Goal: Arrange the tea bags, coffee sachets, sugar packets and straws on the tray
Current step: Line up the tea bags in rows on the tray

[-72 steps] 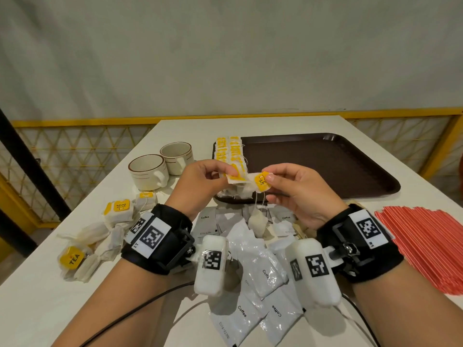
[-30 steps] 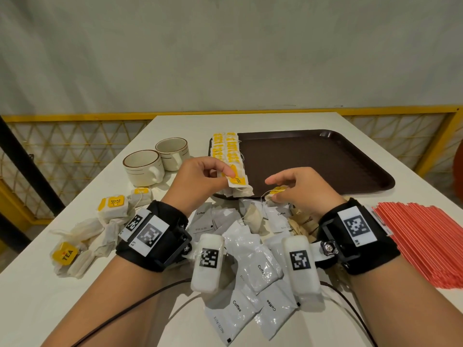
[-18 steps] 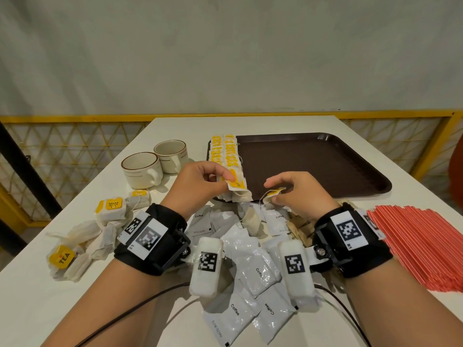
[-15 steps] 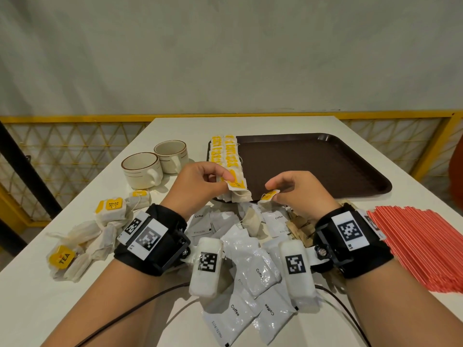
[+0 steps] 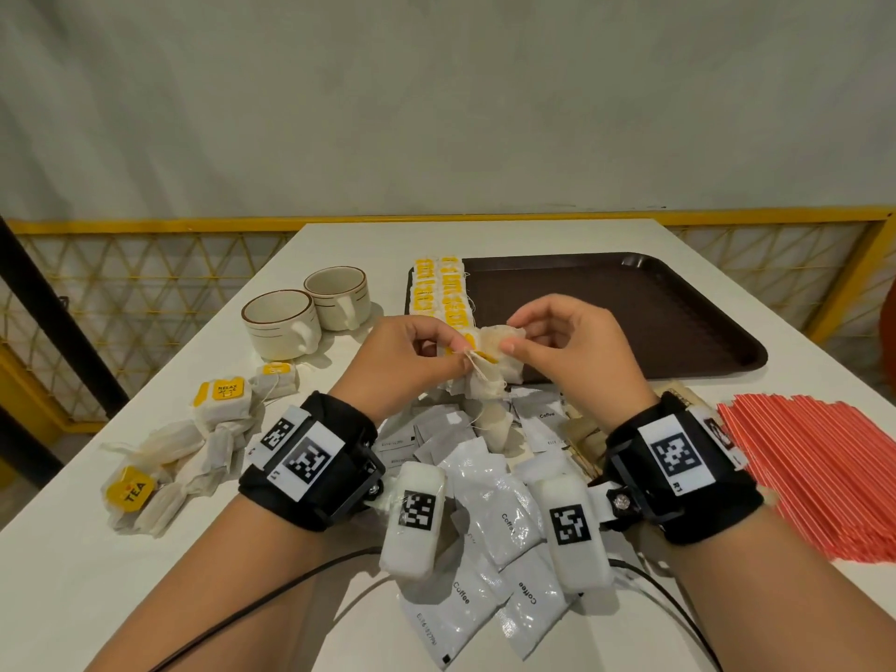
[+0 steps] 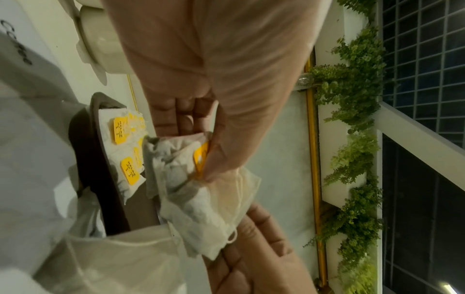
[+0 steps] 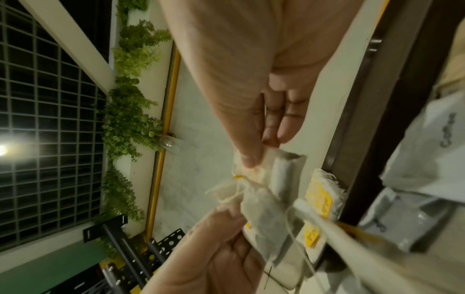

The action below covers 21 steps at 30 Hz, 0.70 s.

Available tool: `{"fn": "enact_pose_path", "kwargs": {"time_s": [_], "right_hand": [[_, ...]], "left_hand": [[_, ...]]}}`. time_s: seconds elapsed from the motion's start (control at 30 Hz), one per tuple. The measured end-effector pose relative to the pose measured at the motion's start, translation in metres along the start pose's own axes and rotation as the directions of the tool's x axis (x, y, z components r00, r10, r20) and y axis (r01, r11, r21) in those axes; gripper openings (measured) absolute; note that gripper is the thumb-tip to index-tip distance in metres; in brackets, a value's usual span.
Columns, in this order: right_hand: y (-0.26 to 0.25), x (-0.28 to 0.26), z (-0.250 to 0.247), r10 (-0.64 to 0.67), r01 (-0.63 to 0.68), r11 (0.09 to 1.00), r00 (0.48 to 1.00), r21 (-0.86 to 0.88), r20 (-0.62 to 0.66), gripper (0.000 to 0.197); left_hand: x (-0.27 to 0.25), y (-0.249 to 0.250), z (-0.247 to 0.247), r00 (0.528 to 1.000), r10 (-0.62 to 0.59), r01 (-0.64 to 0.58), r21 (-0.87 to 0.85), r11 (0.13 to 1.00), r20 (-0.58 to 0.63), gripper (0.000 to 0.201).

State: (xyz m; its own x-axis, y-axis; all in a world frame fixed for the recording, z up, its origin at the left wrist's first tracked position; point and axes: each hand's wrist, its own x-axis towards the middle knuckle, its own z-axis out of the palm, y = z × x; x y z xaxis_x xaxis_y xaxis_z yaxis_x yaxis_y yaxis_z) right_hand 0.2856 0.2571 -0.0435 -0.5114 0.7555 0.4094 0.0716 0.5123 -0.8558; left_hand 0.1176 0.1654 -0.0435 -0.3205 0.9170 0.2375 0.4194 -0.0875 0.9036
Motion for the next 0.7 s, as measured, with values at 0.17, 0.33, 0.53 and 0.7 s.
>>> {"fn": "enact_pose_path", "kwargs": {"time_s": [0.17, 0.33, 0.53, 0.7], "right_hand": [[-0.006, -0.0048, 0.0058, -0.042, 0.027, 0.995, 0.988, 0.096, 0.148, 0.011], [-0.0083, -0.0063, 0.0069, -0.028, -0.013, 0.983, 0.974, 0.18, 0.224, 0.008], [-0.0112, -0.0084, 0.0082, -0.069, 0.038, 0.99, 0.969, 0.135, 0.239, 0.042], [-0.0099, -0.0079, 0.011, -0.111, 0.088, 0.988, 0.975, 0.125, 0.191, 0.033]], "left_hand": [[0.0008, -0.0017, 0.0034, 1.0, 0.018, -0.018, -0.003, 1.0, -0.004, 0.014], [0.002, -0.0016, 0.0005, 1.0, -0.004, 0.004, -0.038, 0.999, -0.016, 0.005], [0.0001, 0.004, 0.0004, 1.0, 0.015, -0.016, -0.111, 0.994, -0.007, 0.008], [0.0023, 0.0001, 0.0069, 0.999, 0.031, -0.036, -0.104, 0.994, -0.043, 0.022]]}}
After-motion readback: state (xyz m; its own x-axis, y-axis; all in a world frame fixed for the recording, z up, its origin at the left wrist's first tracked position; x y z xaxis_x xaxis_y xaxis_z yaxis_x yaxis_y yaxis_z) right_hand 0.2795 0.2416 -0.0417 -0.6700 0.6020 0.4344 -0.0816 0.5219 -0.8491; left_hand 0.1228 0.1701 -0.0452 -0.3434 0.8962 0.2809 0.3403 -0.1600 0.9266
